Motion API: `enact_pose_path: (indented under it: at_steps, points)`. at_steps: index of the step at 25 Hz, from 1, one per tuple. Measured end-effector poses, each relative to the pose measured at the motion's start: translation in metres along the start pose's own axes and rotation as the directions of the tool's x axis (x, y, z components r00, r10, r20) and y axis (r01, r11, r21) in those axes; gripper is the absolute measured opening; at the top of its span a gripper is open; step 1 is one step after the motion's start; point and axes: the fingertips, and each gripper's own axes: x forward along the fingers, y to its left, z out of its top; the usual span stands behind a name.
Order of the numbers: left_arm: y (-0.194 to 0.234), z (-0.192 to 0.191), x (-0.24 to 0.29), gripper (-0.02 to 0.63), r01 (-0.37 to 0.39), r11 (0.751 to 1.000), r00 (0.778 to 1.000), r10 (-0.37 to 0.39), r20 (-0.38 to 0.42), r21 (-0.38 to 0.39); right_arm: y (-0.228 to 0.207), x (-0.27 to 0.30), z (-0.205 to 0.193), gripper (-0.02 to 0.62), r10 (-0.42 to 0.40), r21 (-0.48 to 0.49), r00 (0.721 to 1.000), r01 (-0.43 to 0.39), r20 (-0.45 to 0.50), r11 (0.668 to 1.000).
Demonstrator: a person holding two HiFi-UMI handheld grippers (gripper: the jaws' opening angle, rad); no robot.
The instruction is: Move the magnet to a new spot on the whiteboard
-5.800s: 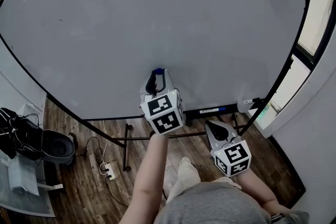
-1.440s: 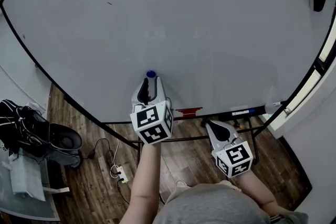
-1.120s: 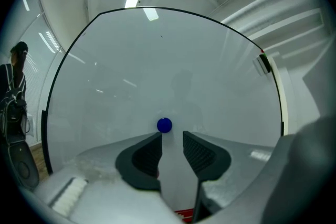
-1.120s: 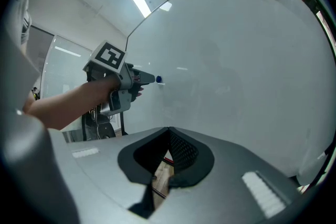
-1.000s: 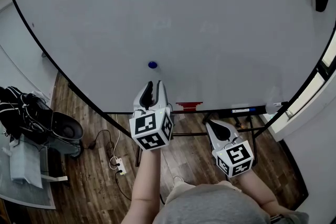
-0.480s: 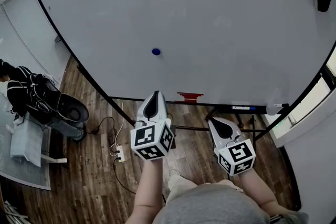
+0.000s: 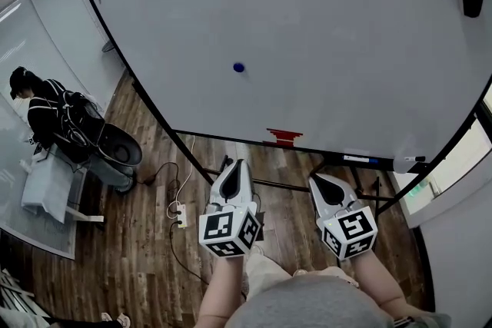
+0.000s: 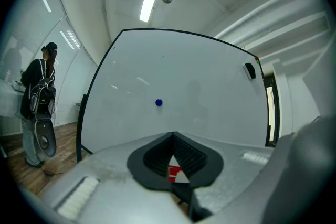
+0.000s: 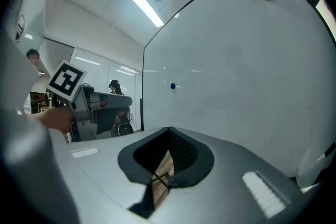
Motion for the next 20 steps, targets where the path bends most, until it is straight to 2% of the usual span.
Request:
enact_pose_path:
  at_steps: [8,20]
  points:
    - [-0.008,-0.038,-0.05,0.005,-0.038,0.999,0.999,0.037,-0.037,-0.038,0.011,-0.025,-0.004,0.002,0.031,-0.001,0.999,-0.031,0.007,1.0]
    - [-0.03,-0.07,-0.08,0.005,-0.012,0.998,0.997,0.008,-0.074,-0.055,0.01,-0.051,-0.011,0.002,0.026,-0.002,1.0,-0.026,0.003,1.0]
